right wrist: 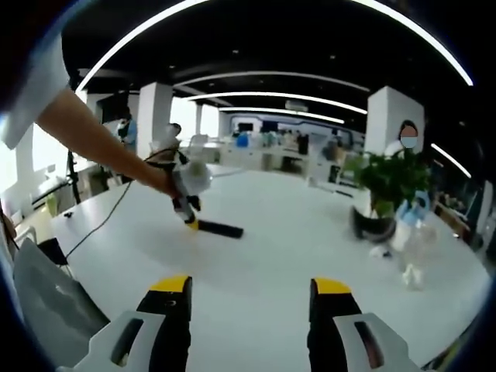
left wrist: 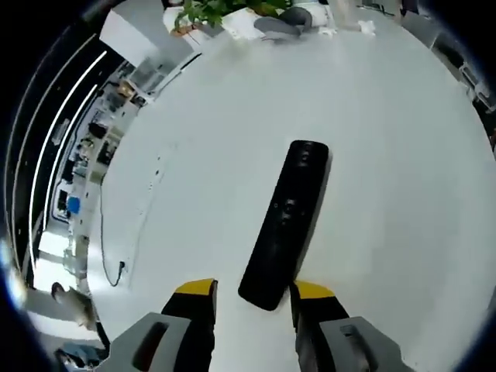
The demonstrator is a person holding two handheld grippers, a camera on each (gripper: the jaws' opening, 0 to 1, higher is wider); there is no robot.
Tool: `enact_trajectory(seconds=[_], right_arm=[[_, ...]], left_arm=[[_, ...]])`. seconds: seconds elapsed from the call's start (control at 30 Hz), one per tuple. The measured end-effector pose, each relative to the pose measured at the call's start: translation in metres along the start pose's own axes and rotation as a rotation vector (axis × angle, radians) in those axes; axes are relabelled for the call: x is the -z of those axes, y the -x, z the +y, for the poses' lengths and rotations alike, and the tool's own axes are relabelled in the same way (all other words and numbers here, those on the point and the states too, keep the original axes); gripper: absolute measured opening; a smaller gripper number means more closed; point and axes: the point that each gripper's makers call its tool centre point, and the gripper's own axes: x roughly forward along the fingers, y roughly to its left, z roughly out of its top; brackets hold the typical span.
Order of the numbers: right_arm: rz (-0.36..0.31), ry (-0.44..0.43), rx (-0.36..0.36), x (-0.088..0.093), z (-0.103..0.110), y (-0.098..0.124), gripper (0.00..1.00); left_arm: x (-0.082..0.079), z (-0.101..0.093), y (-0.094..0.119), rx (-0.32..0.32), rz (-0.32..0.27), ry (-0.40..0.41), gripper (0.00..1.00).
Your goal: Press the specified remote control buttons in sequence, fully releasing each button before pressing the next.
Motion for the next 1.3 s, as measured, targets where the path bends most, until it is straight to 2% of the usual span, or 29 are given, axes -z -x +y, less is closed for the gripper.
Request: enact_trajectory(seconds=[0.03, 0.07, 0.13, 0.2, 0.43, 0.5, 0.6, 0.9, 1.03, 1.13, 1.3], right_arm=[[-0.002, -0.004, 0.004, 0.0, -0.001, 0.0, 0.59], [-0.004, -0.008, 0.006, -0.001, -0.002, 0.0, 0.59], [-0.008, -0.014, 0.009, -0.001, -0.003, 0.001, 0.59], [-0.01, -0.016, 0.009, -0.001, -0.003, 0.001, 0.59], [-0.011, -0.008, 0.001, -0.002, 0.0, 0.0, 0.6], [-0.018, -0.012, 0.004, -0.003, -0.001, 0.001, 0.6], [-0.022, -0.019, 0.003, -0.004, -0.001, 0.002, 0.6], [-0.038, -0.019, 0.009, -0.006, -0.002, 0.002, 0.65], [-0.038, -0.02, 0.009, -0.006, -0.002, 0.002, 0.67], [-0.048, -0.019, 0.009, -0.008, -0.002, 0.003, 0.69], [-0.065, -0.031, 0.019, -0.01, -0.005, 0.005, 0.7]], left_arm=[[0.0, 0.001, 0.001, -0.009, -0.01, 0.014, 0.46], [0.003, 0.001, 0.004, -0.012, -0.038, 0.091, 0.49], [0.007, -0.008, 0.005, 0.043, -0.058, 0.192, 0.59], [0.013, -0.01, 0.009, 0.043, -0.082, 0.25, 0.69], [0.008, -0.02, 0.034, 0.051, -0.223, 0.421, 0.82], [0.006, -0.021, 0.042, 0.036, -0.262, 0.437, 0.82], [0.004, -0.025, 0.053, 0.02, -0.285, 0.43, 0.84], [0.005, -0.039, 0.084, -0.003, -0.377, 0.496, 0.92], [0.01, -0.04, 0.098, -0.053, -0.415, 0.53, 0.99], [0.014, -0.039, 0.11, -0.081, -0.44, 0.559, 1.0], [0.018, -0.037, 0.136, -0.127, -0.537, 0.645, 1.0]])
